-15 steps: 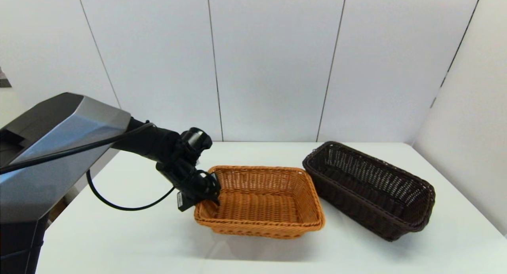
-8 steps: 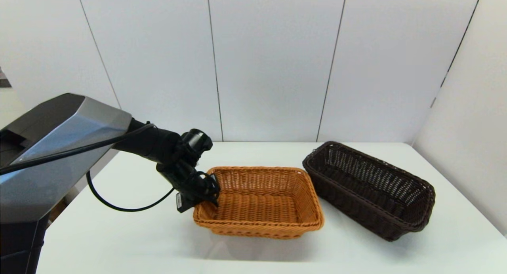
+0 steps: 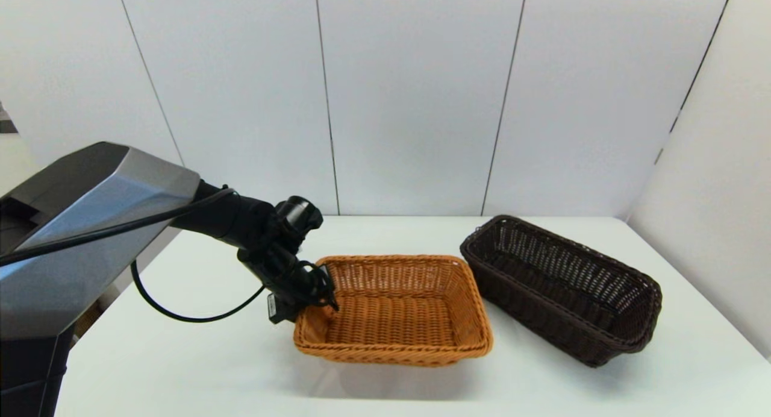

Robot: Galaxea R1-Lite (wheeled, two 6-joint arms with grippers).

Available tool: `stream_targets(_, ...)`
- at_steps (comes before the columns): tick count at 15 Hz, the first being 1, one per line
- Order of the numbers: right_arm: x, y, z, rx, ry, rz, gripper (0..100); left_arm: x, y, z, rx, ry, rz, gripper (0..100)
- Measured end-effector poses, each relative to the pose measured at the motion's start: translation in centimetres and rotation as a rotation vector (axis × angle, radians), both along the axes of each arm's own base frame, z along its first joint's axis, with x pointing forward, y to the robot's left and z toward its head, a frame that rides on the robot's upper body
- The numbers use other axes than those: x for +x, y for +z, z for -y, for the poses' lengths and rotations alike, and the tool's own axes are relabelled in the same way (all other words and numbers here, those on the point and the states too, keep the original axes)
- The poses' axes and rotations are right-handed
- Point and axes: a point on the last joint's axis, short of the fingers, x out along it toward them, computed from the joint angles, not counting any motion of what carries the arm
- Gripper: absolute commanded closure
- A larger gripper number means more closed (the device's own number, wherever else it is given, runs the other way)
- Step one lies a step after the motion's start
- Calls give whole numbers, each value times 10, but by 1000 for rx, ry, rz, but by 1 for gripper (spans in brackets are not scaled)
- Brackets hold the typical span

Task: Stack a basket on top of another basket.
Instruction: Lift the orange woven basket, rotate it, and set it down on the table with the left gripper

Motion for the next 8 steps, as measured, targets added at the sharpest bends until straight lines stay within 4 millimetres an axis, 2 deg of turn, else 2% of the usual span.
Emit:
stream_targets(2,0,0,0,-1,0,0,0,0,1,-1,-3,2,2,0)
stream_targets(4,0,0,0,0,0,0,0,-1,15,-4,-17,11,32,0)
stream_targets(6,0,0,0,0,0,-1,0,-7,49,-12,-46,24,107,0)
stream_targets(8,0,0,0,0,0,0,0,-24,96,-24,-77,34,206,0)
